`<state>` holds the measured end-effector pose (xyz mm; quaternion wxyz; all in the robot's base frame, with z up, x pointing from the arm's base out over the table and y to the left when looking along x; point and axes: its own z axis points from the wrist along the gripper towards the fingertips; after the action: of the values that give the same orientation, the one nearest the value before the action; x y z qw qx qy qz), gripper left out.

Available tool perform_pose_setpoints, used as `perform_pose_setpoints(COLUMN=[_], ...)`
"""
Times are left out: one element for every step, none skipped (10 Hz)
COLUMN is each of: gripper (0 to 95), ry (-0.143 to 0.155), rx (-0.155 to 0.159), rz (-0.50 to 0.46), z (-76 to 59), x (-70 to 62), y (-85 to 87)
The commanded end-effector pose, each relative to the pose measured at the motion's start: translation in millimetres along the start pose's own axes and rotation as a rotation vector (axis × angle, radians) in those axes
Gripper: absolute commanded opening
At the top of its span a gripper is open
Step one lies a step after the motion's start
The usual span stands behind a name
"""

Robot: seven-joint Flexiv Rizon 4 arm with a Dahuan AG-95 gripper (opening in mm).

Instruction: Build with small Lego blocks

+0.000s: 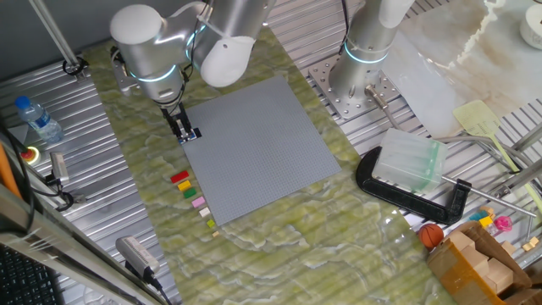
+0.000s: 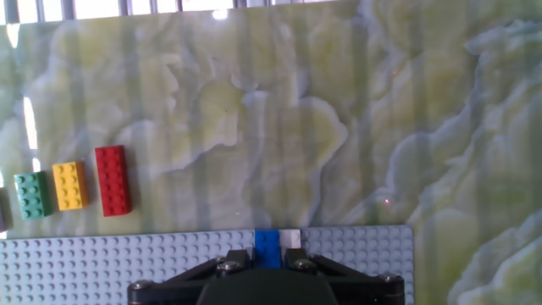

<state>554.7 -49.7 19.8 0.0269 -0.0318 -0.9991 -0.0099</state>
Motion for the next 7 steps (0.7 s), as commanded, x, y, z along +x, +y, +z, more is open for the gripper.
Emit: perform_pose_setpoints(gripper=[0.0, 0.0, 0.0, 0.0, 0.0, 0.0, 0.0], ry=[-0.015, -0.025, -0.025, -0.034, -0.035, -0.037, -0.055], rx=[0.007, 0.007, 0.010, 0.021, 0.020, 0.020, 0.018], rz=[0.002, 0.002, 0.002, 0.000, 0.000, 0.000, -0.002], z=[2.0, 3.1, 3.0, 1.4, 1.2, 2.8, 5.4], x=[1.3, 2.6, 3.3, 4.2, 4.8, 6.8, 10.3], y=[1.1, 1.4, 1.3, 1.8, 1.8, 1.6, 0.9])
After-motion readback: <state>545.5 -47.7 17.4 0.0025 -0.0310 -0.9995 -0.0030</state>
